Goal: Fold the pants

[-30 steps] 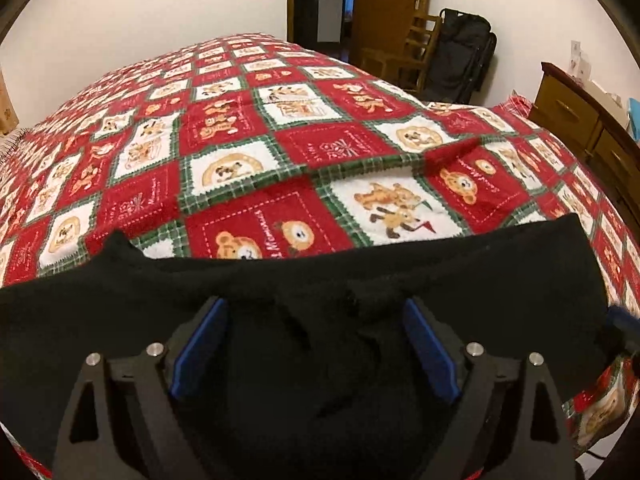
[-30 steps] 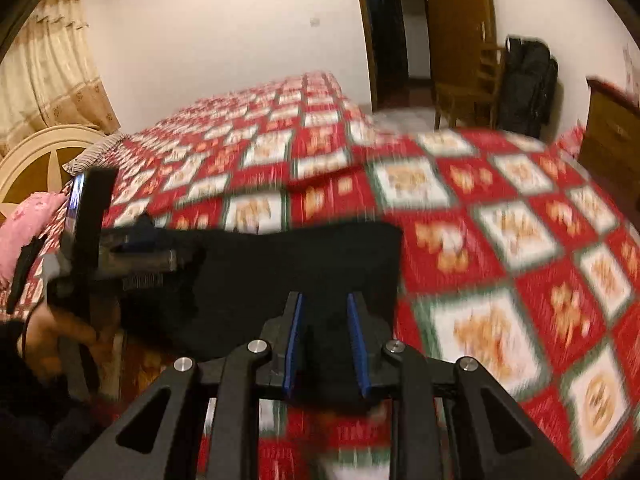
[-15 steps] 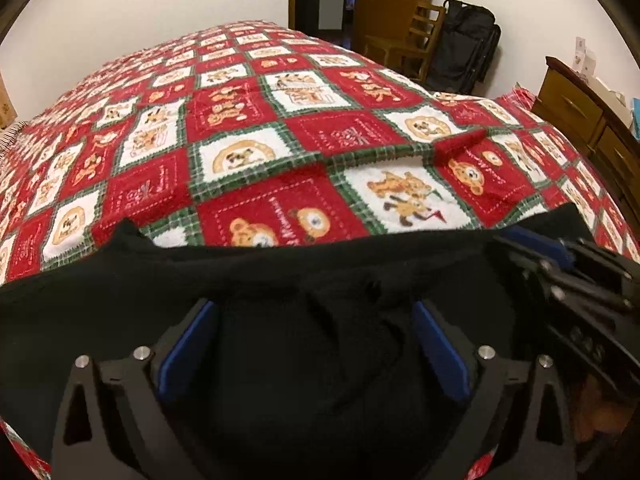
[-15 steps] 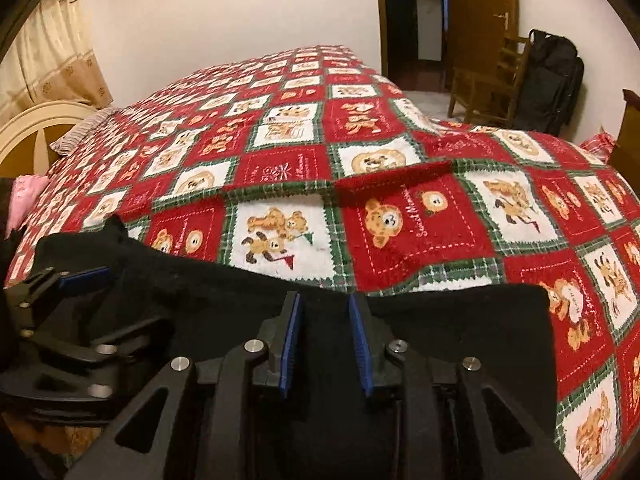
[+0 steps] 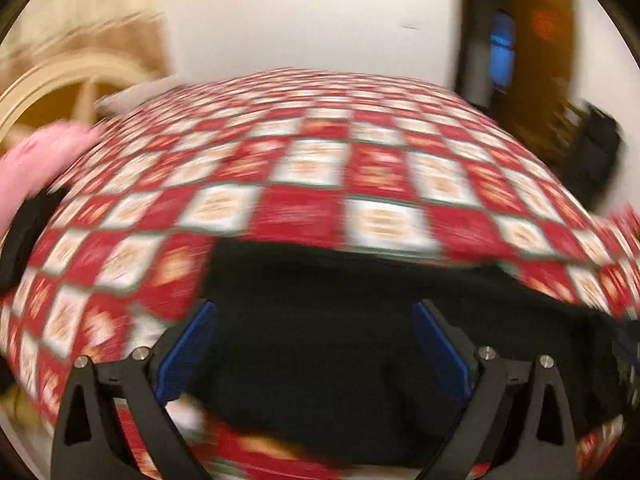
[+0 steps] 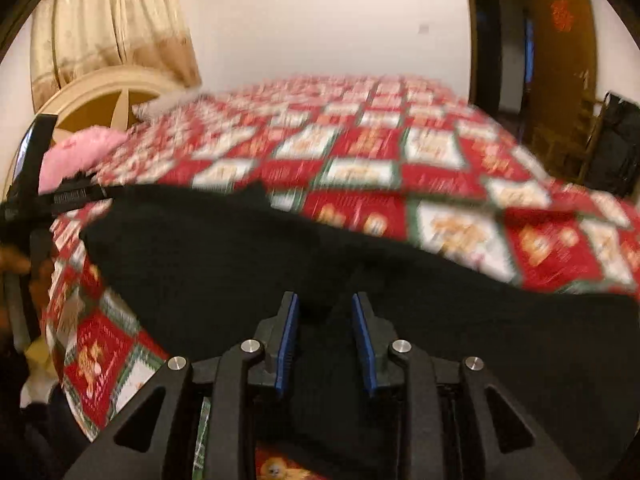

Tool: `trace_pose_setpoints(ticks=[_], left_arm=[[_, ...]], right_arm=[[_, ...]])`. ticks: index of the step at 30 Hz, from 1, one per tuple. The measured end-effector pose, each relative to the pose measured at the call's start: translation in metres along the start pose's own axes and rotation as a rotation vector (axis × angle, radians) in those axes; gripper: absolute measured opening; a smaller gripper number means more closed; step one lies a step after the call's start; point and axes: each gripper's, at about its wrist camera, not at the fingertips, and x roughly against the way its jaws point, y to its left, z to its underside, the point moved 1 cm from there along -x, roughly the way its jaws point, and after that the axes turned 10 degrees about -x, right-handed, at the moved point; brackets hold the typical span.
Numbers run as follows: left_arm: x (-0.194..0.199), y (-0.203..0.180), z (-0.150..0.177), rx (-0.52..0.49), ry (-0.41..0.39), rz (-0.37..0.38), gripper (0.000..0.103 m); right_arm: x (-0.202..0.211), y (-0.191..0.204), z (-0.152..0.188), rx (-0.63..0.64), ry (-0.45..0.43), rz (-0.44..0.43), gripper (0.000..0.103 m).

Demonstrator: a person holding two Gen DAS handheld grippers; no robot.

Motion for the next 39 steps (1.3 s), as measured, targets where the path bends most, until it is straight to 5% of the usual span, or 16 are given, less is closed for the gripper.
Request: trace_pose_setpoints(ticks=[2, 6, 11, 18, 21, 23, 25, 28, 31, 33, 36, 38, 39], left_arm=[[-0.011, 0.028, 0.005, 0.072, 0.026, -0.041, 0.100], [-0.033, 0.054, 0.013, 0.139, 0.086, -0.052, 0.100], [-0.050, 0.054, 0.022, 0.198, 0.132, 0.061, 0.100], [-0.048, 0.054, 0.026, 0.214, 0.091, 0.087, 0.096], [-0.048, 0.061, 0.028, 0.237, 0.079, 0.079, 0.081], [-0.045, 0.060, 0.029, 0.234, 0.067, 0.109, 0.058], [-0.045, 0.057, 0.028, 0.217, 0.069, 0.113, 0.053], [-0.046, 0.055, 0.027, 0.216, 0.074, 0.110, 0.053], [-0.049, 0.057, 0.027, 0.266, 0.066, 0.151, 0.069], [-0.051, 0.050, 0.024, 0.226, 0.075, 0.124, 0.071], [-0.049, 0.045, 0.022, 0.189, 0.072, 0.085, 0.047], [-0.047, 0.052, 0.023, 0.252, 0.066, 0.166, 0.027], [-0.046, 0.054, 0.022, 0.273, 0.067, 0.189, 0.026]], right_arm=[[0.005, 0.001, -0.002, -0.003, -0.011, -0.016, 0.034], [0.013, 0.004, -0.001, -0.018, -0.046, -0.010, 0.063], [0.006, 0.002, 0.008, -0.037, 0.003, -0.002, 0.063], [0.007, 0.003, 0.010, -0.048, -0.002, -0.006, 0.063], [0.009, 0.002, 0.010, -0.061, -0.007, -0.006, 0.063], [0.010, 0.000, 0.010, -0.073, -0.011, -0.006, 0.063], [0.011, -0.003, 0.009, -0.084, -0.016, -0.005, 0.063], [0.014, -0.008, 0.008, -0.108, -0.026, 0.002, 0.063], [0.017, -0.015, 0.006, -0.143, -0.041, 0.006, 0.063], [0.025, -0.023, 0.004, -0.180, -0.077, 0.027, 0.063], [0.042, -0.043, 0.000, -0.268, -0.154, 0.067, 0.063], [0.049, -0.055, -0.002, -0.323, -0.179, 0.083, 0.063], [0.052, -0.063, -0.003, -0.359, -0.187, 0.087, 0.063]])
